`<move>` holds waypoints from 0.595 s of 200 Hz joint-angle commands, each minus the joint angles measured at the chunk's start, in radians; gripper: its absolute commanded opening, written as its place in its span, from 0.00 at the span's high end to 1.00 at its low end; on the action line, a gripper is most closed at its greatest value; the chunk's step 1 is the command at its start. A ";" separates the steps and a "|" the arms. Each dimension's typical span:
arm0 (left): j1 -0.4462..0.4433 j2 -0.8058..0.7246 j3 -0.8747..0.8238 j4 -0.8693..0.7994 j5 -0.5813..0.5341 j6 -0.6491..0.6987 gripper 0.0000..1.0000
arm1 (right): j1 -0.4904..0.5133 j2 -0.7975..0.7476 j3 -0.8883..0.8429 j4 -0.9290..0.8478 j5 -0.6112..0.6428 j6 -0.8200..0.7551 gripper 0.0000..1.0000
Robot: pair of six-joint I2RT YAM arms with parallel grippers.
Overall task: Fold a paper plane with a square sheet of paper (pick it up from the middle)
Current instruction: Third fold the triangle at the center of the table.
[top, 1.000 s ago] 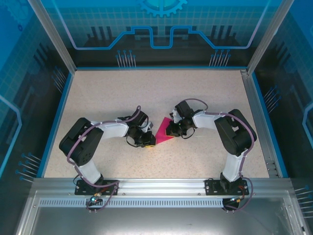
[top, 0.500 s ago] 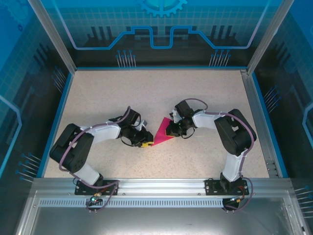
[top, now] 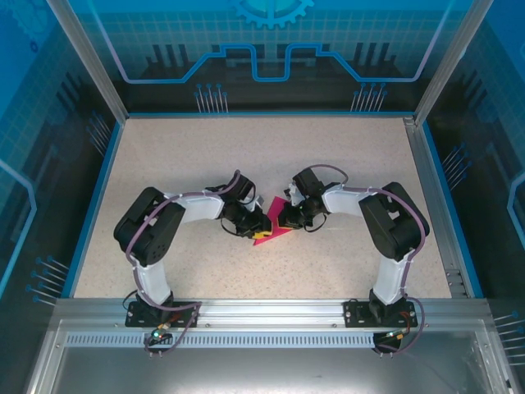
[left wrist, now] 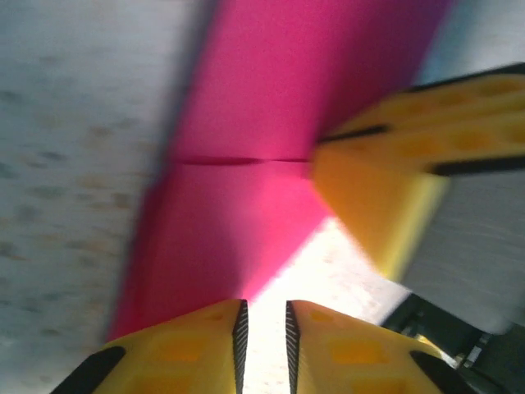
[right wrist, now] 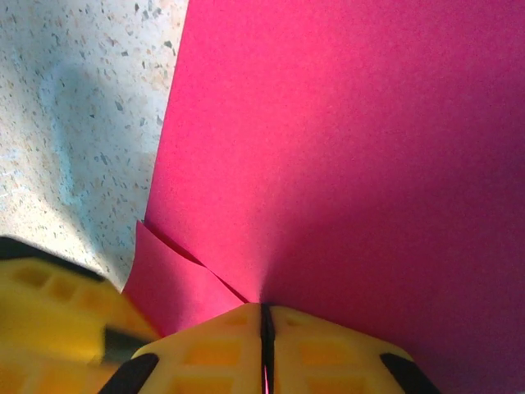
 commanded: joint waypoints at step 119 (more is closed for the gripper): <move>-0.006 0.045 -0.066 -0.047 -0.154 0.027 0.84 | 0.070 -0.132 -0.037 -0.007 0.048 0.024 0.87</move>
